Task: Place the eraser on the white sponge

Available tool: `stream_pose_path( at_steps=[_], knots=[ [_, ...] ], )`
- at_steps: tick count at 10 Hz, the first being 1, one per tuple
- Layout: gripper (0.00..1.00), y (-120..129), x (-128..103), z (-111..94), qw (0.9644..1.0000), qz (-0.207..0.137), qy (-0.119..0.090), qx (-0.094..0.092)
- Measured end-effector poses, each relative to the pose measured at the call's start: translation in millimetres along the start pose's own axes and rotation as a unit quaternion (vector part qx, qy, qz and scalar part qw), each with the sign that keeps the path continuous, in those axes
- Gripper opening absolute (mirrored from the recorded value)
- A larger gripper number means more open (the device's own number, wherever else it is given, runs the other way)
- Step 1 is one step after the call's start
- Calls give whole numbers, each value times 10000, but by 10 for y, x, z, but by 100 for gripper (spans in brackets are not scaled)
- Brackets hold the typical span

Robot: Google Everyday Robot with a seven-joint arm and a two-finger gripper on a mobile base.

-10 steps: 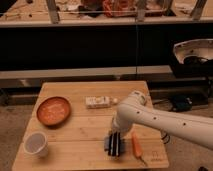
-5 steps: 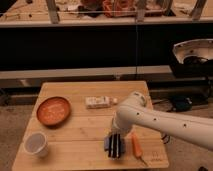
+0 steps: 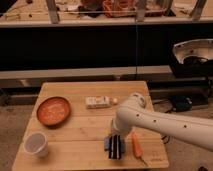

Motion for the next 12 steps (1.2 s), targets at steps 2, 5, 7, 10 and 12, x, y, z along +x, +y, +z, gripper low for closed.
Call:
stream_pose_path(
  at_steps=[2, 5, 7, 10, 12],
  knots=[
    [0, 9, -11, -2, 10000, -35, 9, -6],
    [0, 17, -17, 1, 10000, -62, 15, -14],
    [0, 29, -27, -5, 10000, -80, 28, -15],
    [0, 27, -34, -3, 9999, -128, 35, -15],
    [0, 45, -51, -8, 9999, -126, 47, -20]
  ],
)
